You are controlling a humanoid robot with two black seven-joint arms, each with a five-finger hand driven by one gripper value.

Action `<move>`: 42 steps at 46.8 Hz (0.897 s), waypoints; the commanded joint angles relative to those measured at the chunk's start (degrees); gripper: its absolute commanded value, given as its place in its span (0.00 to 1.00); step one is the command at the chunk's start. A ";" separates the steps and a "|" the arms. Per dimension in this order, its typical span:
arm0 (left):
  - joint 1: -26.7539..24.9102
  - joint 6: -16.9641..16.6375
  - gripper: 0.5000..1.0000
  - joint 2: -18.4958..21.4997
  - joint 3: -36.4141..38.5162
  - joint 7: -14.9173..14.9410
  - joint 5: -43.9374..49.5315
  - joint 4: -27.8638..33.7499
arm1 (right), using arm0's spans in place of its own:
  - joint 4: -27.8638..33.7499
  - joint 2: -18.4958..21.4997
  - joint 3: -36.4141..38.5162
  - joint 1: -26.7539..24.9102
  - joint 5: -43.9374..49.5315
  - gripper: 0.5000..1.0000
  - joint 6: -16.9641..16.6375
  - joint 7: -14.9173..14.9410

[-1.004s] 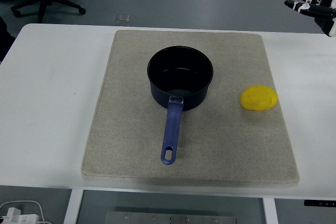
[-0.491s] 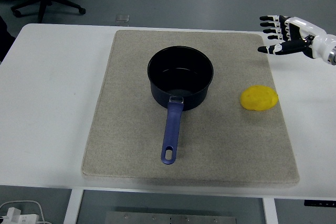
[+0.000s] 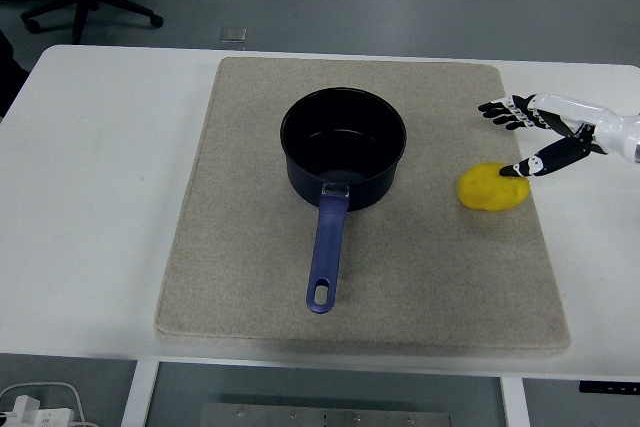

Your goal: Put the potato in the blue pot

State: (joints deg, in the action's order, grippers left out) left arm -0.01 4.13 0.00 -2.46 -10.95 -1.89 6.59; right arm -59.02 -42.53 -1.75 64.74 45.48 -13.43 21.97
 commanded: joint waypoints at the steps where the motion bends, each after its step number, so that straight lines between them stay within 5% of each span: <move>1: 0.01 0.00 0.99 0.00 0.00 0.05 0.04 0.00 | -0.48 0.08 -0.10 0.04 2.24 0.84 0.15 0.01; 22: 0.01 0.00 0.99 0.00 0.00 0.05 -0.04 0.00 | -1.80 0.61 -0.18 -0.49 8.66 0.84 0.59 0.18; 42: 0.01 0.00 0.99 0.00 0.00 0.05 0.04 0.00 | -1.63 0.79 -3.96 -0.67 10.69 0.80 4.46 2.55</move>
State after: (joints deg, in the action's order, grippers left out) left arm 0.00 4.13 0.00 -2.46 -10.94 -1.89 6.59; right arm -60.73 -41.67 -4.97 64.03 56.16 -9.37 24.06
